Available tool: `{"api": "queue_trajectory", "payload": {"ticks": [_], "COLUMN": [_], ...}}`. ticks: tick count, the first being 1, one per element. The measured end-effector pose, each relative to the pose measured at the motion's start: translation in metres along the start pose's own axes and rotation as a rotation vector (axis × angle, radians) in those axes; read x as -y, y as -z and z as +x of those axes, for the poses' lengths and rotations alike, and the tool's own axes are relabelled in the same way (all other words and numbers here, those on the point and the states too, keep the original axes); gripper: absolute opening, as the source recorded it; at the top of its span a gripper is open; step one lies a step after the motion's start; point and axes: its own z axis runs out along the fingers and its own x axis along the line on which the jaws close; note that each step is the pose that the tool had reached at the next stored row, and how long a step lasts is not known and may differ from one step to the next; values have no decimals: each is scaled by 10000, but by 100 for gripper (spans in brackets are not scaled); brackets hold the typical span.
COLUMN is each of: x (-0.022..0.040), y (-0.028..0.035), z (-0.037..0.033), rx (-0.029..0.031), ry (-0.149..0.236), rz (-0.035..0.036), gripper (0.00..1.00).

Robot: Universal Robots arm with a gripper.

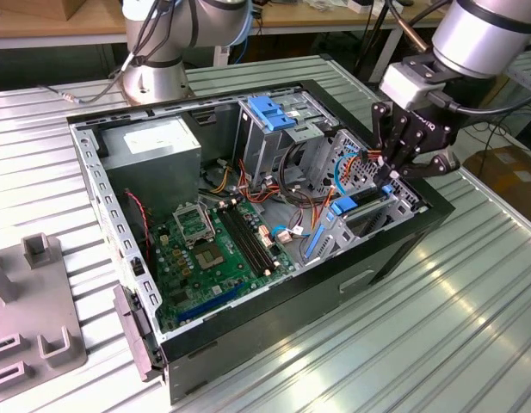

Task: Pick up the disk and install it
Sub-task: 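Insert the first disk wire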

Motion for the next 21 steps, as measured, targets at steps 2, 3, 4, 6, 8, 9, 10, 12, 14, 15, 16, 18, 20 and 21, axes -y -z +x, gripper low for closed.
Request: {"api": "queue_trajectory", "payload": {"ticks": [2,3,4,6,8,9,10,12,14,15,16,18,20,21], "x": [63,73,83,113,180,205,238,266,279,282,282,283,284,285], "y": [-3,-2,-3,-5,-7,-8,-8,-8,-1,3,7,16,30,39], "z": [-1,-2,-2,-2,-14,-20,-25,-29,-30,-31,-31,-32,-32,-32], "rx": [4,6,13,20,21,21,19,19,21,24,24,27,29,31], "ry": [84,196,385,553,555,555,555,557,602,629,661,763,858,905], "rz": [-1,-3,-7,-11,-11,-13,-29,-46,-63,-69,-74,-83,-93,-102], "gripper": [10,10,10,10,10,10,10,10,10,10,10,10,10,10]}}
